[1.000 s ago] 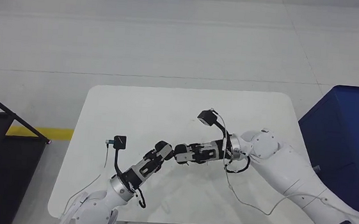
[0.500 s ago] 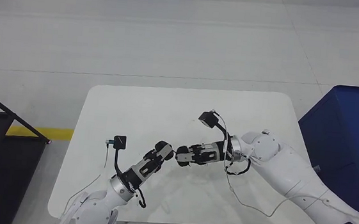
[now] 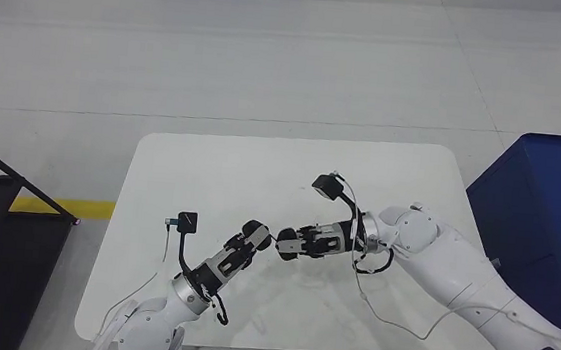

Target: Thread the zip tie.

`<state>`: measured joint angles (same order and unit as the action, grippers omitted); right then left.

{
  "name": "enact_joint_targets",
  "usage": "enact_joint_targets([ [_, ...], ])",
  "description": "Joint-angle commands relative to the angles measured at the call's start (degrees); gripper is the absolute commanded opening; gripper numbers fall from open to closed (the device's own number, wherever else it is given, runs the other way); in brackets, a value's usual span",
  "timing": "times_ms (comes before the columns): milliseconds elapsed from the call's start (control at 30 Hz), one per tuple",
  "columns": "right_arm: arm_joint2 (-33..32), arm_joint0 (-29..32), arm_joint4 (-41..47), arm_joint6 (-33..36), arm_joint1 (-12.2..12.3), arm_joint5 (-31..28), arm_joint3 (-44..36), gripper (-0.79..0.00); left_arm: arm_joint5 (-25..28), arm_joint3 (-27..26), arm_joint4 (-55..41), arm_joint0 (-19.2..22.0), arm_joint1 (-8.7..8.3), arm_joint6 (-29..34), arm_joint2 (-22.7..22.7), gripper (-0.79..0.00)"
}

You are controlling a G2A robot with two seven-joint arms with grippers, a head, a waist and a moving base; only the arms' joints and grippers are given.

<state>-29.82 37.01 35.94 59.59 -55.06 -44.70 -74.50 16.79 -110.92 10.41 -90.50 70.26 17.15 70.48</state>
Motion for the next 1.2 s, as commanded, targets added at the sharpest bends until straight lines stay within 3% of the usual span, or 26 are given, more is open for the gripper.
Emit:
enact_joint_targets([
  [0,0.09,-0.1,0.26,0.04,0.01,0.04,0.08,-0.785,0.0,0.0,0.0,0.0,0.0,0.0,0.0,-0.785],
  [33,0.15,-0.14,0.4,0.09,0.01,0.09,0.1,-0.785,0.0,0.0,0.0,0.0,0.0,0.0,0.0,-0.763],
  [67,0.2,-0.21,0.48,0.11,0.02,0.11,0.13,-0.785,0.0,0.0,0.0,0.0,0.0,0.0,0.0,-0.419],
  [100,0.26,-0.26,0.54,0.15,0.01,0.15,0.22,-0.785,0.0,0.0,0.0,0.0,0.0,0.0,0.0,0.0],
  [433,1.55,-1.55,2.11,4.62,-0.17,4.62,-0.13,-0.785,-0.27,-0.43,-0.37,0.34,-0.14,0.93,0.92,0.0],
  [700,-1.69,-2.47,6.73,12.02,2.43,12.0,-3.47,-0.785,-2.05,-2.91,-9.4,0.37,-1.91,18.27,9.28,0.0],
  [867,-5.44,-1.48,10.88,17.06,4.44,17.04,-5.31,-0.785,-6.32,-3.34,-19.18,0.52,-2.88,30.44,12.92,0.0],
  [1067,-5.66,-1.38,10.99,17.28,4.53,17.27,-5.33,-0.785,-6.39,-3.43,-18.72,0.69,-2.95,30.8,13.24,0.0],
  [1167,-5.65,-0.44,8.49,15.44,4.41,17.67,-7.11,-0.785,-11.72,-3.11,-27.69,1.01,-3.02,36.96,11.27,0.0],
])
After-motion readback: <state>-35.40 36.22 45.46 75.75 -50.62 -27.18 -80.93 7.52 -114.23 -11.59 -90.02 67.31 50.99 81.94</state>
